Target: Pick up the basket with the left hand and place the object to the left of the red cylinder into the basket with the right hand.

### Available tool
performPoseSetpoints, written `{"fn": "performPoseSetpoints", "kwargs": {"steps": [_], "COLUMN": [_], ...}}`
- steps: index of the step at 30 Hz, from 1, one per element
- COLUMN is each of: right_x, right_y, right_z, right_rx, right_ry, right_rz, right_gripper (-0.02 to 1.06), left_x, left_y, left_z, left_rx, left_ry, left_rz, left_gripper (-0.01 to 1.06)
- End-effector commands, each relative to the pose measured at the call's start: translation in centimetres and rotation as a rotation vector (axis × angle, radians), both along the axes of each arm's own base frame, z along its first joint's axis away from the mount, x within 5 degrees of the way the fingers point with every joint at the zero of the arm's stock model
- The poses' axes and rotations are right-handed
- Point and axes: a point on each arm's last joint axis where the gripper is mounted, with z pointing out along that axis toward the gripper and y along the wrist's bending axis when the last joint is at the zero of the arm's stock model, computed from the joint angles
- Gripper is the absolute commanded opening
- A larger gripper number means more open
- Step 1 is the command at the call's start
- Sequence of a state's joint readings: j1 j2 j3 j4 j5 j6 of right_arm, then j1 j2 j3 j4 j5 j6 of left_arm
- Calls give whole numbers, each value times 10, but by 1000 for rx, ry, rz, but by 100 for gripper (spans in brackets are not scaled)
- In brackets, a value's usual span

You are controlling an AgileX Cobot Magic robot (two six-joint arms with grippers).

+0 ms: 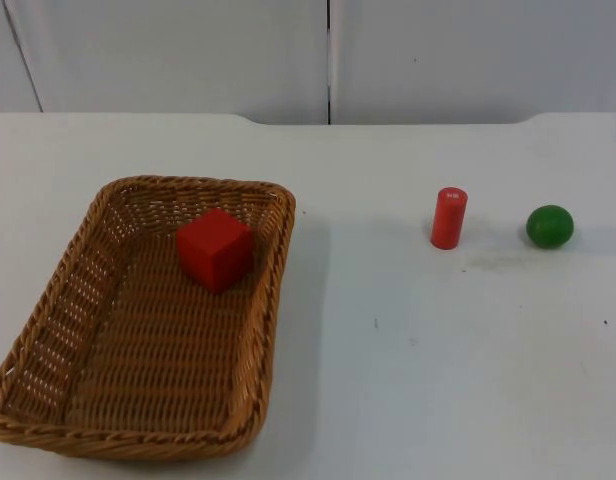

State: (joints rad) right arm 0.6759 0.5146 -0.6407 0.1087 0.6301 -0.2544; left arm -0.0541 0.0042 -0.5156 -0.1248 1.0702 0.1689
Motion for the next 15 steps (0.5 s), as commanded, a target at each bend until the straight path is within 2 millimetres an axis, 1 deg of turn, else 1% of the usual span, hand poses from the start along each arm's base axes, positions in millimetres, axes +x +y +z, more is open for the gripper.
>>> {"fn": "performPoseSetpoints", "kwargs": {"steps": [1, 4, 5, 9, 10, 15], "right_x": [-10, -26, -26, -44, -44, -56], "right_y": [-9, -21, -21, -35, -35, -51], "right_z": [-2, -2, -2, -4, -4, -10], "right_rx": [-18, -13, -13, -8, -8, 1], "right_ry": [-2, -11, -11, -10, -10, 23], "right_rz": [2, 9, 9, 6, 6, -67], "right_gripper": [84, 84, 84, 84, 84, 84], "left_x": [1, 1, 1, 1, 1, 1], "left_y": [2, 3, 3, 3, 3, 3], "left_z": [-5, -5, -5, -5, -5, -5], "left_rx": [-5, -7, -7, -6, -6, -15], "left_ry": [23, 24, 24, 24, 24, 25], "left_rz": [29, 37, 37, 37, 37, 42], "left_gripper": [92, 92, 92, 92, 92, 92]}}
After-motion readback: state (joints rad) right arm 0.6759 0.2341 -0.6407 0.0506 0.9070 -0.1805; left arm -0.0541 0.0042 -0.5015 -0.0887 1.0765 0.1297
